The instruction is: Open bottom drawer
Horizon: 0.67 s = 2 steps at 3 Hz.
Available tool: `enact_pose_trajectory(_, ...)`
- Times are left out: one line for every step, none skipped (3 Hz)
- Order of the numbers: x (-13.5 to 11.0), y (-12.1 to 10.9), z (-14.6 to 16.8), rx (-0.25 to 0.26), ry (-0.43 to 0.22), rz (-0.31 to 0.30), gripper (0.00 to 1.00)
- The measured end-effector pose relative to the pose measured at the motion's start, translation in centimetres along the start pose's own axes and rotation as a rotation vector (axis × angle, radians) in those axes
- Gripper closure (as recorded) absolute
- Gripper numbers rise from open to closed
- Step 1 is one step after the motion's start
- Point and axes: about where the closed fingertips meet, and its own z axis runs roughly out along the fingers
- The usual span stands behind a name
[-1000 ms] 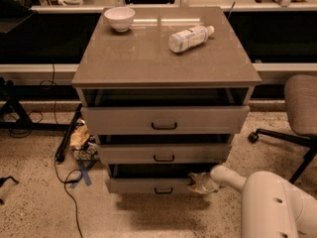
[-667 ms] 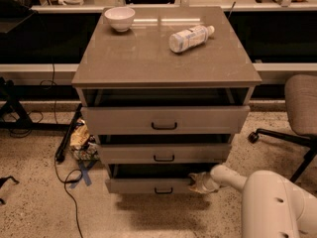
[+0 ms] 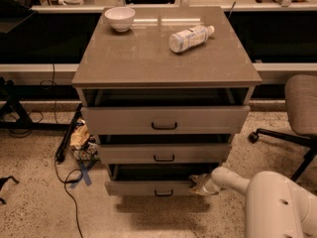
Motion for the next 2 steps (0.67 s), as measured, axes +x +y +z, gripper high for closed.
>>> enact_pose_trajectory(0.0,0.01,0.01,0.0,0.0,0.0,1.0)
enact_pose_trajectory(0.0,0.01,0.01,0.0,0.0,0.0,1.0)
